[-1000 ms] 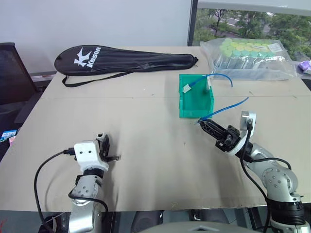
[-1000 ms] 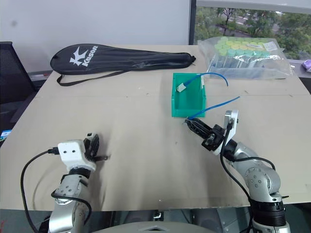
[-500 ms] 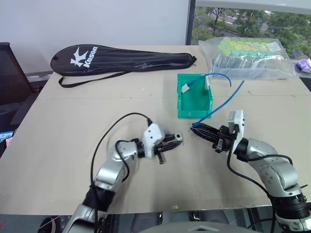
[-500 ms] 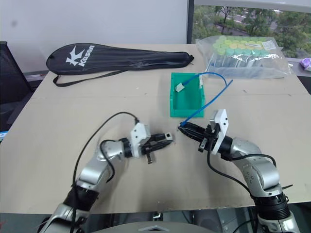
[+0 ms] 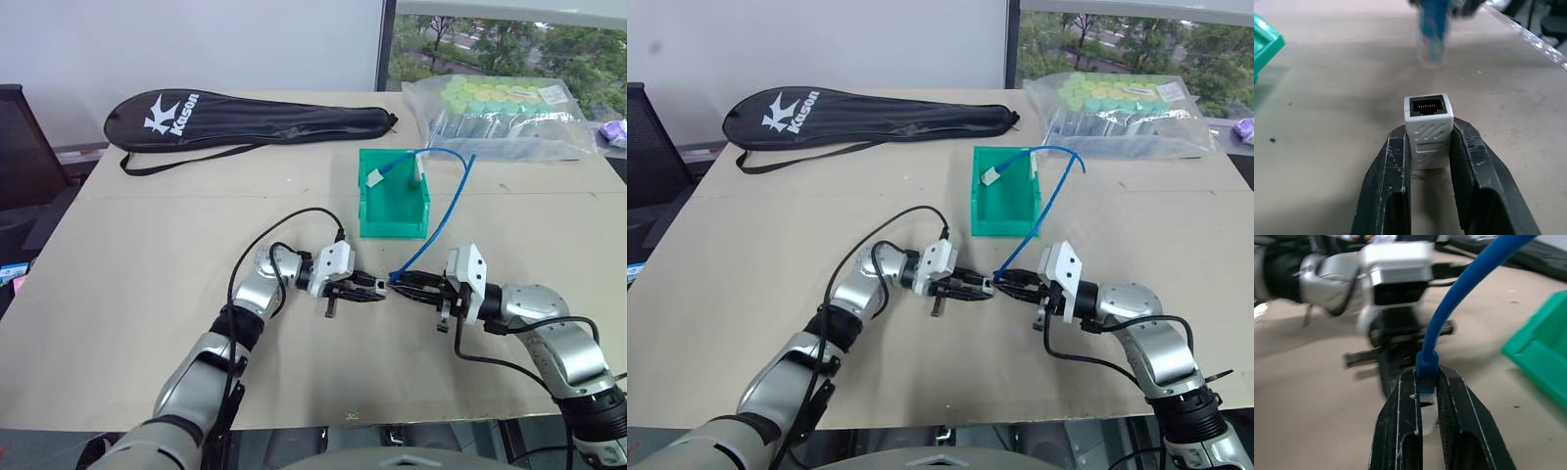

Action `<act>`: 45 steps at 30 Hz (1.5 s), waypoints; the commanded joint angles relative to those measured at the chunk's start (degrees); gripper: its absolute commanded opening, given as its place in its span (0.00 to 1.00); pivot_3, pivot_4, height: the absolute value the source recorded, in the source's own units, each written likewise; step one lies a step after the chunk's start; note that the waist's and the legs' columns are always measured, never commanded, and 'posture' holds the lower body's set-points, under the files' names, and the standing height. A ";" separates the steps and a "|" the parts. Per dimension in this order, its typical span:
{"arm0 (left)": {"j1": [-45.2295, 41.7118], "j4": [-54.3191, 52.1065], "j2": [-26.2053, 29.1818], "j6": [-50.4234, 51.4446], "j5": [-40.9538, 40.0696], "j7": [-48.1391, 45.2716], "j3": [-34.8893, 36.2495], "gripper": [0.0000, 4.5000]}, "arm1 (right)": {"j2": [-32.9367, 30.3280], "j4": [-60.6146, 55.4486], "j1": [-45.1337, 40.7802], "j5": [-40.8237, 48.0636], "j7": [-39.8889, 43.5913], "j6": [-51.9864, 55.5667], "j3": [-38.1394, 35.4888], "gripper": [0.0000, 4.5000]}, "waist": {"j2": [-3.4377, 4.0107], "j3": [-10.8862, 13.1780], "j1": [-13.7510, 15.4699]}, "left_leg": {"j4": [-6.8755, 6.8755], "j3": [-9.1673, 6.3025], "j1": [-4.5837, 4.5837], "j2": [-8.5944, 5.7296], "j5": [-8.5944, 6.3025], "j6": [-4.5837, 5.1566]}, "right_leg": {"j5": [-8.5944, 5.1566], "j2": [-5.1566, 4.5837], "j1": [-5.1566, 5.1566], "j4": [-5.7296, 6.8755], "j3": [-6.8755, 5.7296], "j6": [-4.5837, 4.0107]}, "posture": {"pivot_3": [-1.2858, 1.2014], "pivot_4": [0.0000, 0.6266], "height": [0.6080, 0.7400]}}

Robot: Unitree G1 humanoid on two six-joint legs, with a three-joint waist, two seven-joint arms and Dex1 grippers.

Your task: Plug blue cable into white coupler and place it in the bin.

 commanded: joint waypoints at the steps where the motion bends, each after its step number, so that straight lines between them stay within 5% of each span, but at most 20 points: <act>1: -1.06 5.68 -0.12 -4.81 3.94 -0.97 -1.30 0.11 | 0.19 1.12 -1.64 -0.75 1.43 -1.90 0.55 0.00 | -0.01 -0.01 -0.01 | 0.00 0.00 0.00 0.00 0.00 0.00 | 0.00 0.00 0.00 0.00 0.00 0.00 | 0.52 0.24 1.00; 32: -1.69 10.02 -2.22 -9.59 5.61 -2.98 -1.04 0.11 | 0.66 15.14 -7.00 -13.19 5.62 -8.72 9.40 0.00 | -0.20 -0.31 -0.04 | 0.09 -0.05 0.17 -0.01 0.00 0.00 | 0.01 -0.02 0.17 0.13 0.00 0.01 | 0.52 0.24 1.00; 38: -1.37 9.88 -2.41 -9.62 5.73 -2.98 -0.99 0.11 | 1.03 24.60 -5.98 -17.42 5.16 -4.91 14.00 0.00 | -0.53 -0.95 -0.24 | -0.03 -0.02 1.16 0.09 -0.01 0.00 | -0.15 0.00 1.05 0.05 0.01 -0.22 | 0.52 0.24 1.00; 45: -0.52 8.98 -2.07 -9.25 5.96 -2.40 -0.69 0.11 | 6.60 19.30 -6.19 -7.14 4.11 -8.80 7.08 0.00 | -0.71 -1.81 -0.63 | -0.14 0.02 1.35 0.48 -0.02 -0.02 | -0.15 -0.01 1.07 0.05 -0.01 -0.27 | 0.52 0.24 1.00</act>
